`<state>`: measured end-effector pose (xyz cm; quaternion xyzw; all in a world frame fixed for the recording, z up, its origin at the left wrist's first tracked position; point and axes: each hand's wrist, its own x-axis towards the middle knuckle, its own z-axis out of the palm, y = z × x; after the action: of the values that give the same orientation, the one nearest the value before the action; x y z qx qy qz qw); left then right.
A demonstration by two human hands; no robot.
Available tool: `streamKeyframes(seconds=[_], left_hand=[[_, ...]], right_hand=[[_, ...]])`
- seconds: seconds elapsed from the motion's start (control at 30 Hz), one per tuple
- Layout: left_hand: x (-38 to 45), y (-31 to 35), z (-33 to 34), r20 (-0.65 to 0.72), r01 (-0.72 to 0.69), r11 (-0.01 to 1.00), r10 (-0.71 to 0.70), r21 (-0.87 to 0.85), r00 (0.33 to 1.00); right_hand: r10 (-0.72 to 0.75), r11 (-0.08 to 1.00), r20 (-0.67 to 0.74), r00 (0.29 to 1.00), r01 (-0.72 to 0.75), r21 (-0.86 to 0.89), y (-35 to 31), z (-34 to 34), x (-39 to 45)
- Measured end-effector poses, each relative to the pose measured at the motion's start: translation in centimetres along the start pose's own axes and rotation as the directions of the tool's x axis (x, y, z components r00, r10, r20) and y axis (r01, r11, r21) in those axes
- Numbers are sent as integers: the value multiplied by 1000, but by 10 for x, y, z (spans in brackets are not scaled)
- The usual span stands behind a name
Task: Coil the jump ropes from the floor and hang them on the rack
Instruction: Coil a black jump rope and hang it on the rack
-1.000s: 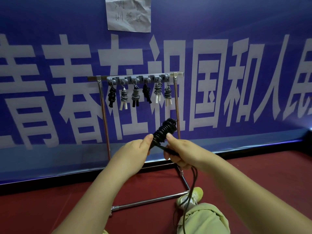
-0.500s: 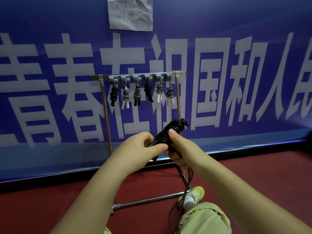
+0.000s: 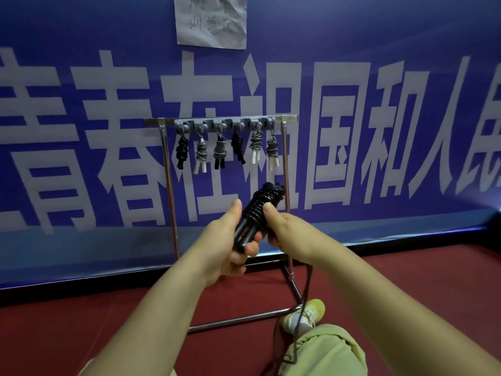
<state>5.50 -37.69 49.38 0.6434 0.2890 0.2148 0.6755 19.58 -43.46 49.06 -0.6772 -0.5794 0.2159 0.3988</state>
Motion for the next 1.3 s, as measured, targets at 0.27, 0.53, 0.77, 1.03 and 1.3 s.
streamKeyframes(seconds=[0.27, 0.53, 0.77, 1.03, 1.3], left_hand=[[13, -20, -3, -243, -21, 750, 240, 661, 940], [9, -13, -2, -215, 72, 296, 486, 952, 847], [4, 5, -2, -244, -26, 594, 370, 804, 897], [-2, 19, 7, 391, 145, 963, -46, -227, 919], [-5, 22, 19, 260, -3, 983, 52, -183, 964]], right_hand=[[165, 986, 73, 984, -162, -41, 19, 21, 7], [145, 986, 99, 984, -152, 67, 17, 10, 8], [-25, 936, 38, 999, 10, 352, 18, -1, 9], [-233, 707, -51, 971, 205, 677, 24, -3, 4], [-246, 865, -62, 967, 248, 436, 12, -22, -9]])
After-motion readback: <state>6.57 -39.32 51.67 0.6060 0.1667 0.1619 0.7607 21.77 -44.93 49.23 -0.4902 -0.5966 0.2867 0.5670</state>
